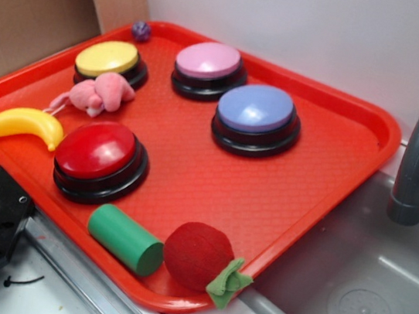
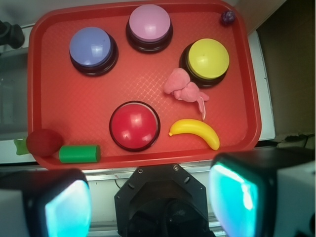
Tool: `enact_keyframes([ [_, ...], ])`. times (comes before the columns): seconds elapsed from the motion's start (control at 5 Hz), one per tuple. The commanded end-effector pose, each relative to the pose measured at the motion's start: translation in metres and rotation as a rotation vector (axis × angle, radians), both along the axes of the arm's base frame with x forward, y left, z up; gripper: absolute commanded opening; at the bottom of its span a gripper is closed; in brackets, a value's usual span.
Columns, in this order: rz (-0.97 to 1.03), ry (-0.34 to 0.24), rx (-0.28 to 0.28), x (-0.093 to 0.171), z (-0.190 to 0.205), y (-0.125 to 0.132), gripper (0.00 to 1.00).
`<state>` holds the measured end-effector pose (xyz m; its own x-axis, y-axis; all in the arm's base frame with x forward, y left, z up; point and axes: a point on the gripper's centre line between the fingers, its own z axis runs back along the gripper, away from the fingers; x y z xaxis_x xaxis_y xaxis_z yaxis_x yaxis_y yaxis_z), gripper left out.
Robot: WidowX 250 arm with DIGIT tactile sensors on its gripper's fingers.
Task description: Push the yellow button.
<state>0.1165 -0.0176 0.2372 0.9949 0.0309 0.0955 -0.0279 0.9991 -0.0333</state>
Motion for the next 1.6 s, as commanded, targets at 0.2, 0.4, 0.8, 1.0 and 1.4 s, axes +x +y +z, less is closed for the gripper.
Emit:
enact_keyframes([
  [0.2, 0.063, 0.030, -0.006, 0.038, -0.028, 0.015, 1.00],
  [0.4, 0.127, 0.023, -0.006, 0.063, -0.047, 0.034, 1.00],
  [0.8, 0.241, -0.020, -0.005, 0.096, -0.080, 0.078, 1.00],
  [1.0, 0.285, -0.029, 0.008, 0.109, -0.094, 0.093, 1.00],
  [1.4, 0.304, 0.012, -0.009, 0.124, -0.144, 0.111, 1.00],
])
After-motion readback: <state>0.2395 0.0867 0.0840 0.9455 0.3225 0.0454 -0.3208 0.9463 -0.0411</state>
